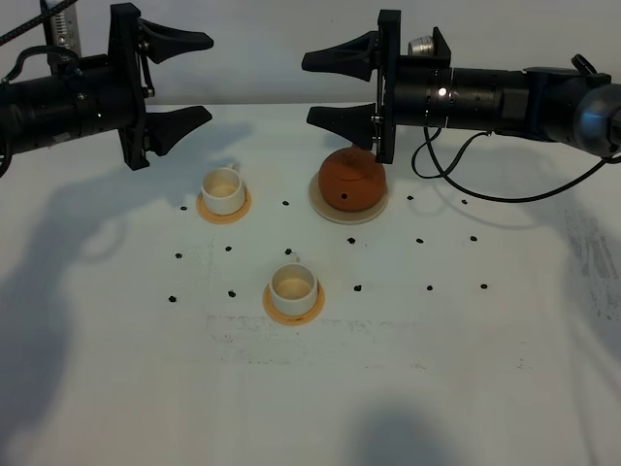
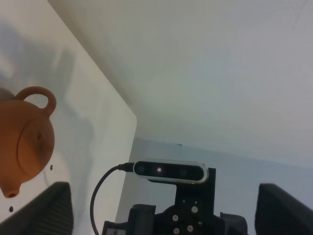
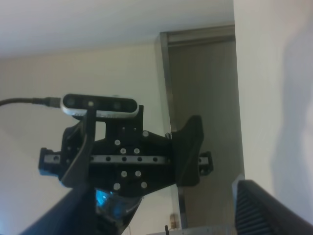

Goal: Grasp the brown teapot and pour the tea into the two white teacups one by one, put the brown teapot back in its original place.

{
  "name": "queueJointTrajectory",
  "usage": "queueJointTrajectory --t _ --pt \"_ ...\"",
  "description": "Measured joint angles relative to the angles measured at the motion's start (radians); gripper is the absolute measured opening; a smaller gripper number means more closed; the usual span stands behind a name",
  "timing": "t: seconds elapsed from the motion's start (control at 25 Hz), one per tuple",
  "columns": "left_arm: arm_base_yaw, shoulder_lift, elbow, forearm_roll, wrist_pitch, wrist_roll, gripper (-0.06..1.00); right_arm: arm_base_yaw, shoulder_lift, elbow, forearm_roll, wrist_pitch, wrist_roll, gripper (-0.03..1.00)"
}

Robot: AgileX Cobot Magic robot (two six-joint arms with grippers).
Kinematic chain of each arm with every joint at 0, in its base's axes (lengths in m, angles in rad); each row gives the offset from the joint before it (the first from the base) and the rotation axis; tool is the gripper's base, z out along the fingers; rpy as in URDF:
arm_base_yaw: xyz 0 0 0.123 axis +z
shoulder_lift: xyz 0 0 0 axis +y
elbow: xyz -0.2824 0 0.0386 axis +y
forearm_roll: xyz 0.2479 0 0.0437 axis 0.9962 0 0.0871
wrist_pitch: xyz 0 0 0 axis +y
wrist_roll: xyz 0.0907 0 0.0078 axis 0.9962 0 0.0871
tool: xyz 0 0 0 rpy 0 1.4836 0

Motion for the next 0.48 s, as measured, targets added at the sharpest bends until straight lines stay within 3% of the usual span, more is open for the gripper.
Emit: queueJointTrajectory --t 0.48 --pt "0.000 0.000 0.000 0.000 0.000 0.012 0.76 0.000 0.000 0.000 0.000 0.000 -0.012 0.58"
